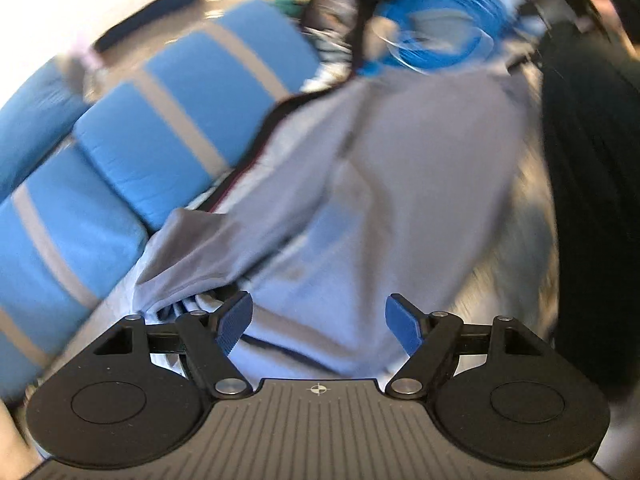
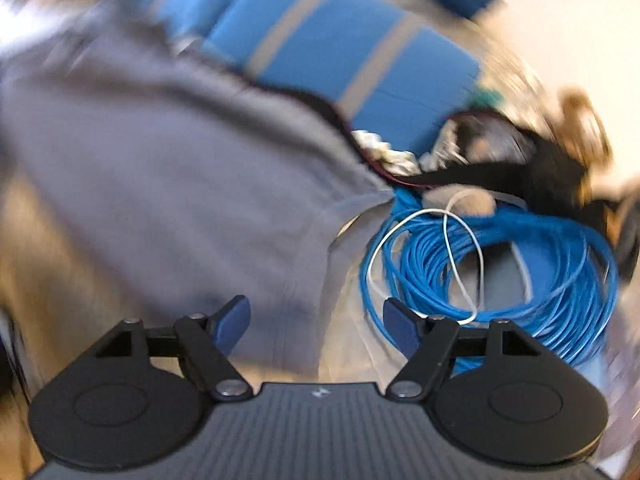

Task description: Fold clothes

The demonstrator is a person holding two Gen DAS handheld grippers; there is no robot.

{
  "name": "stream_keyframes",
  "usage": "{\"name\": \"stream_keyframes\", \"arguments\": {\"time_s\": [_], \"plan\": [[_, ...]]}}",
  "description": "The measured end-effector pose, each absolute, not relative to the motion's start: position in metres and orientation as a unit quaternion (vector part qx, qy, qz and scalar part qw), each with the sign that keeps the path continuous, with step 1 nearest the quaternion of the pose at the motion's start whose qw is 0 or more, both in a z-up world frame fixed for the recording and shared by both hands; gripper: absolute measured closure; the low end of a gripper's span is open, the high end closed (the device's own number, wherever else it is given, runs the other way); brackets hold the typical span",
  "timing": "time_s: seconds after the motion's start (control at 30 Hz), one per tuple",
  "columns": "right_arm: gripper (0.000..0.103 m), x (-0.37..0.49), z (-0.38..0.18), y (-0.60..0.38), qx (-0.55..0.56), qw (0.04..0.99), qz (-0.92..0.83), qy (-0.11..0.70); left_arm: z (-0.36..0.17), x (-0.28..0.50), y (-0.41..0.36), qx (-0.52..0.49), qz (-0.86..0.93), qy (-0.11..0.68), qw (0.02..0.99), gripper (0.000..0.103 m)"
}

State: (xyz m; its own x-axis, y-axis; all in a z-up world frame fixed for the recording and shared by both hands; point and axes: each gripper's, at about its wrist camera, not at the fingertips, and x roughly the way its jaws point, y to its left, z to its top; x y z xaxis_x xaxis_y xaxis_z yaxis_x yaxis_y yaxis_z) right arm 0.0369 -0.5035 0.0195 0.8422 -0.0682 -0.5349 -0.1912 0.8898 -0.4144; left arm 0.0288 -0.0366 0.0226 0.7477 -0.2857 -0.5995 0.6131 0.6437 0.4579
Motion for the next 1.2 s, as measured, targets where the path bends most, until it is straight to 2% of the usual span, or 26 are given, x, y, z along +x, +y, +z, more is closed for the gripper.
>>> {"name": "stream_keyframes", "arguments": {"time_s": [0.17,0.37,0.63,0.7,0.73,0.87,0.9,1.0,1.2], "plan": [[0.025,0.088,0.028,-0.517,-0.084,0.958,0.008,0.276,0.020,0.049,-0.031,0.273,-0.223,0.241,0.904,0.030],[0.040,0.145,0.011,-0.527,0.000,0.952,-0.023,0.304,0.021,0.060,-0.020,0.222,-0.223,0.268,0.910,0.030],[0.042,0.183,-0.004,-0.542,0.070,0.940,-0.026,0.334,0.014,0.061,-0.018,0.228,-0.238,0.274,0.904,0.030],[0.062,0.182,-0.004,-0.540,0.073,0.939,-0.020,0.334,0.013,0.061,-0.019,0.228,-0.243,0.275,0.902,0.030],[0.067,0.182,-0.003,-0.539,0.073,0.939,-0.016,0.335,0.013,0.061,-0.020,0.229,-0.245,0.275,0.901,0.030],[0.074,0.179,-0.001,-0.534,0.064,0.941,-0.014,0.333,0.012,0.061,-0.023,0.230,-0.254,0.274,0.899,0.030],[0.085,0.178,-0.001,-0.535,0.065,0.942,-0.016,0.330,0.012,0.061,-0.024,0.230,-0.255,0.273,0.898,0.030],[0.093,0.174,0.002,-0.537,0.069,0.945,-0.021,0.320,0.011,0.061,-0.026,0.232,-0.259,0.274,0.897,0.030],[0.094,0.170,0.005,-0.537,0.073,0.946,-0.010,0.317,0.009,0.060,-0.027,0.234,-0.260,0.275,0.896,0.030]]}}
